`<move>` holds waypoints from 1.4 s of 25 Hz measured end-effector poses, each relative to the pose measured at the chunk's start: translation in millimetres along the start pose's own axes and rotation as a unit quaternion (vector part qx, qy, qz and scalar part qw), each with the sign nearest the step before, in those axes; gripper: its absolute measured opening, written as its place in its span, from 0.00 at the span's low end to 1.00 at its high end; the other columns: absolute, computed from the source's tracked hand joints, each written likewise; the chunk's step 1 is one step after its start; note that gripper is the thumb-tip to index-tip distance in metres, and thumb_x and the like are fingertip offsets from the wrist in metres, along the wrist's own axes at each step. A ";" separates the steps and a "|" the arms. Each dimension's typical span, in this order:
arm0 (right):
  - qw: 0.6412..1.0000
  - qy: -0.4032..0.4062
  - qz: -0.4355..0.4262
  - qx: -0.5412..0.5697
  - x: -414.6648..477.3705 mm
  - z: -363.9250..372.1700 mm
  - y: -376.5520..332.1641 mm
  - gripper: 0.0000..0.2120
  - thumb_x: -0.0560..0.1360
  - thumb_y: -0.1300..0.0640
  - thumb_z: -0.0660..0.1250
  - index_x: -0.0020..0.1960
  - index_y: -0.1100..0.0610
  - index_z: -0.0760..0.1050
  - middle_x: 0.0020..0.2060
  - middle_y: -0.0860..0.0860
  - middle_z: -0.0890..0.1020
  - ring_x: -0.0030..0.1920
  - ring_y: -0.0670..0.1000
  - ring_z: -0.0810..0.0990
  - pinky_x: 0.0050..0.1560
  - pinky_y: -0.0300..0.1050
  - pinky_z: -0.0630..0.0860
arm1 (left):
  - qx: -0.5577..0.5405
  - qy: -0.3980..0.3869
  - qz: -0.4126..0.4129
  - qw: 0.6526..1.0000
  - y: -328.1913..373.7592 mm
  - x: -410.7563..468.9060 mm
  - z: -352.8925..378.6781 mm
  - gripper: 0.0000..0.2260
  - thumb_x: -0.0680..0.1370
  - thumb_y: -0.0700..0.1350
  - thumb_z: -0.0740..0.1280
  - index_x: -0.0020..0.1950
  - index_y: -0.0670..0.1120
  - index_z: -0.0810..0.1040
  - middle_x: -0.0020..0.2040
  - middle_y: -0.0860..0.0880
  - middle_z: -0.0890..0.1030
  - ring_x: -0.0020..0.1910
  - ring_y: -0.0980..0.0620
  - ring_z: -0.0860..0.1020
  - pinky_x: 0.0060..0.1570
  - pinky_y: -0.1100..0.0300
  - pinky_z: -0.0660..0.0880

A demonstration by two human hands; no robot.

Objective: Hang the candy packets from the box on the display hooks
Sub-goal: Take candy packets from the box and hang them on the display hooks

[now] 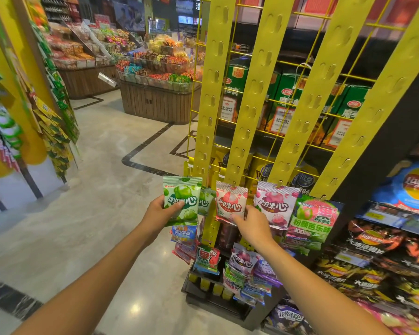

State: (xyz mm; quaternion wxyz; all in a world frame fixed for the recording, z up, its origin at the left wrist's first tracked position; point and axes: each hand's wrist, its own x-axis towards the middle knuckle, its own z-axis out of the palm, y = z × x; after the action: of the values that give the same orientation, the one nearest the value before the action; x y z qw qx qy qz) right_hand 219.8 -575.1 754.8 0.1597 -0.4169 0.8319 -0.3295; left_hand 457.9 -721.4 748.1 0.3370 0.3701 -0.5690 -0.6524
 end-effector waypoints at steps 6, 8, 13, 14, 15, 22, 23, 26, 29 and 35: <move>0.998 0.055 -0.011 0.019 -12.8 -9.8 -8.9 0.12 0.80 0.50 0.70 0.54 0.52 0.67 0.46 0.52 0.79 0.40 0.51 0.80 0.37 0.52 0.77 | -0.029 0.005 -0.015 0.999 2.5 1.2 9.0 0.09 0.83 0.40 0.68 0.63 0.44 0.78 0.55 0.43 0.87 0.51 0.41 0.87 0.49 0.47 0.84; 0.995 -0.003 -0.009 0.104 -12.1 -2.4 -19.8 0.08 0.81 0.52 0.70 0.53 0.52 0.72 0.44 0.52 0.82 0.42 0.52 0.84 0.47 0.57 0.83 | -0.036 0.011 -0.038 0.999 3.4 3.5 12.2 0.08 0.83 0.37 0.64 0.61 0.42 0.78 0.54 0.42 0.87 0.48 0.42 0.87 0.46 0.49 0.83; 0.963 -0.137 0.003 0.232 -12.8 20.3 -54.3 0.09 0.82 0.52 0.68 0.61 0.51 0.73 0.50 0.48 0.83 0.51 0.49 0.85 0.59 0.55 0.83 | -0.045 0.009 -0.069 0.997 5.7 12.9 21.0 0.07 0.82 0.36 0.62 0.58 0.42 0.77 0.50 0.39 0.84 0.43 0.42 0.84 0.47 0.47 0.82; 0.959 -0.137 0.006 0.248 -10.4 23.5 -58.6 0.08 0.82 0.53 0.68 0.60 0.50 0.73 0.49 0.47 0.83 0.50 0.48 0.84 0.59 0.54 0.83 | -0.042 0.003 -0.062 0.997 7.1 14.8 23.1 0.06 0.83 0.38 0.63 0.58 0.42 0.77 0.49 0.39 0.84 0.43 0.43 0.84 0.47 0.47 0.82; 0.957 -0.130 0.008 0.259 -6.7 25.8 -61.7 0.08 0.82 0.55 0.68 0.60 0.50 0.72 0.49 0.48 0.83 0.49 0.48 0.84 0.58 0.55 0.83 | -0.042 0.001 -0.055 0.998 8.9 16.6 24.7 0.05 0.84 0.39 0.64 0.57 0.42 0.77 0.48 0.41 0.85 0.42 0.45 0.84 0.47 0.47 0.82; 0.964 -0.024 0.006 0.265 25.5 27.1 -78.4 0.09 0.81 0.57 0.70 0.60 0.54 0.75 0.44 0.49 0.83 0.40 0.48 0.82 0.34 0.37 0.76 | 0.021 0.026 0.005 0.999 23.8 50.2 29.2 0.07 0.86 0.42 0.64 0.57 0.45 0.82 0.44 0.47 0.86 0.36 0.57 0.84 0.32 0.64 0.79; 0.966 -0.011 0.008 0.259 28.7 29.0 -77.6 0.09 0.81 0.57 0.70 0.60 0.54 0.75 0.44 0.50 0.84 0.40 0.49 0.82 0.35 0.39 0.77 | 0.039 0.034 0.012 0.999 24.1 55.2 30.0 0.07 0.85 0.42 0.64 0.57 0.45 0.82 0.42 0.48 0.85 0.33 0.60 0.83 0.30 0.66 0.76; 0.970 0.005 0.023 0.241 34.1 41.0 -68.7 0.07 0.80 0.57 0.71 0.56 0.52 0.75 0.41 0.52 0.84 0.39 0.52 0.82 0.43 0.51 0.82 | 0.076 0.051 -0.001 0.996 17.9 69.1 29.1 0.08 0.83 0.43 0.68 0.61 0.45 0.81 0.45 0.46 0.86 0.39 0.55 0.85 0.36 0.59 0.80; 0.975 0.006 0.038 0.219 36.2 52.7 -56.6 0.07 0.79 0.56 0.72 0.54 0.51 0.75 0.42 0.51 0.85 0.43 0.55 0.84 0.49 0.56 0.83 | 0.102 0.069 -0.027 0.992 5.4 74.1 27.3 0.11 0.81 0.46 0.72 0.62 0.45 0.78 0.48 0.42 0.85 0.45 0.46 0.85 0.45 0.50 0.81; 0.984 0.001 0.050 0.170 39.6 64.7 -48.0 0.09 0.79 0.55 0.72 0.57 0.53 0.77 0.38 0.47 0.82 0.44 0.54 0.85 0.48 0.53 0.83 | 0.123 0.070 -0.040 0.989 -9.4 77.8 23.7 0.09 0.80 0.48 0.73 0.57 0.47 0.78 0.47 0.43 0.86 0.48 0.44 0.86 0.52 0.43 0.83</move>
State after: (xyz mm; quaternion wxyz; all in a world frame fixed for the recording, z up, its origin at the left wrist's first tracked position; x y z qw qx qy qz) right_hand 259.2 -654.5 740.5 0.2433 -0.3413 0.7837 -0.4585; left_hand 398.4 -775.5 732.9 0.3019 0.4762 -0.6044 -0.5629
